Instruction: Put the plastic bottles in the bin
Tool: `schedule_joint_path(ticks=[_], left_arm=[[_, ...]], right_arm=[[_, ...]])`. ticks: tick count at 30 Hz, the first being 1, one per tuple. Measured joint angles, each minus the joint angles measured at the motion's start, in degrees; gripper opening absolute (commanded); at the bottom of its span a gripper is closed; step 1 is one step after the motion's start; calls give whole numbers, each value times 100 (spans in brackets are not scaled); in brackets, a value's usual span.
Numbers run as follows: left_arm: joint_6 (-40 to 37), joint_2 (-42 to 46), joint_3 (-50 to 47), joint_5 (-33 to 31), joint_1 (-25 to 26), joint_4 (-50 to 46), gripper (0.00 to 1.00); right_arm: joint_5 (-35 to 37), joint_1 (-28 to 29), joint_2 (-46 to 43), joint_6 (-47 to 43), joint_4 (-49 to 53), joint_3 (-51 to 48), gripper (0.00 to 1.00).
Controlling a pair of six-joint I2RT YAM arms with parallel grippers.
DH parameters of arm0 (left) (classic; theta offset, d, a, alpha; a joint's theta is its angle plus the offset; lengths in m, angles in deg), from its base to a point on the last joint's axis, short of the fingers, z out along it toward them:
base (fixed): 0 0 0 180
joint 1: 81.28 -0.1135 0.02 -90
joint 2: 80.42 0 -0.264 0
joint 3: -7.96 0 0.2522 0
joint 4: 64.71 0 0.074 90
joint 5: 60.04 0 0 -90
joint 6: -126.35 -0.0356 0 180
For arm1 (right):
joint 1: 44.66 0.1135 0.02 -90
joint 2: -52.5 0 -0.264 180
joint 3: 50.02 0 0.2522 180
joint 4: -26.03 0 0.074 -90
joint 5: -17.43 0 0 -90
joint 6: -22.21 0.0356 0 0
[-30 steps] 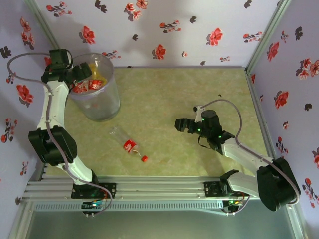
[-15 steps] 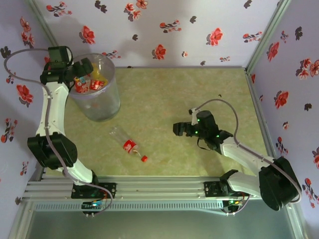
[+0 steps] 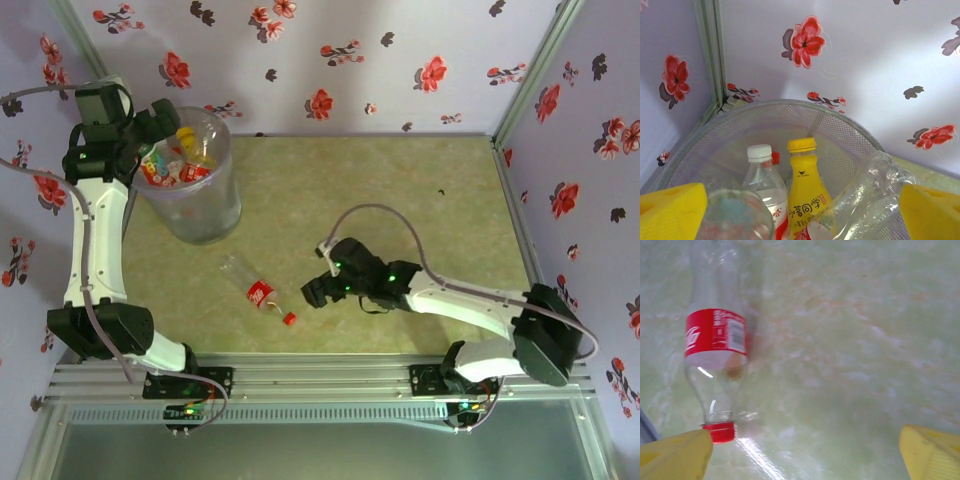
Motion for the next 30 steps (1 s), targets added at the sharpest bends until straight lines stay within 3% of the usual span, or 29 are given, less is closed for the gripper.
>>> schedule_joint_path(ticks=[6,16,21,30], left_arm=[[-70,-9,-262,-31,20,2,79],[-66,-173,-772,-151,-44,219,76],[-63,-273,-850,-151,-94,262,77],[11,-251,-844,-55,-94,260,95]], right_arm=[[48,546,728,0,-17,538,97],[68,885,1818,20,-186,1056,96],[68,898,2253,66,-308,1189,96],[90,898,2750,68,-439,1519,92]])
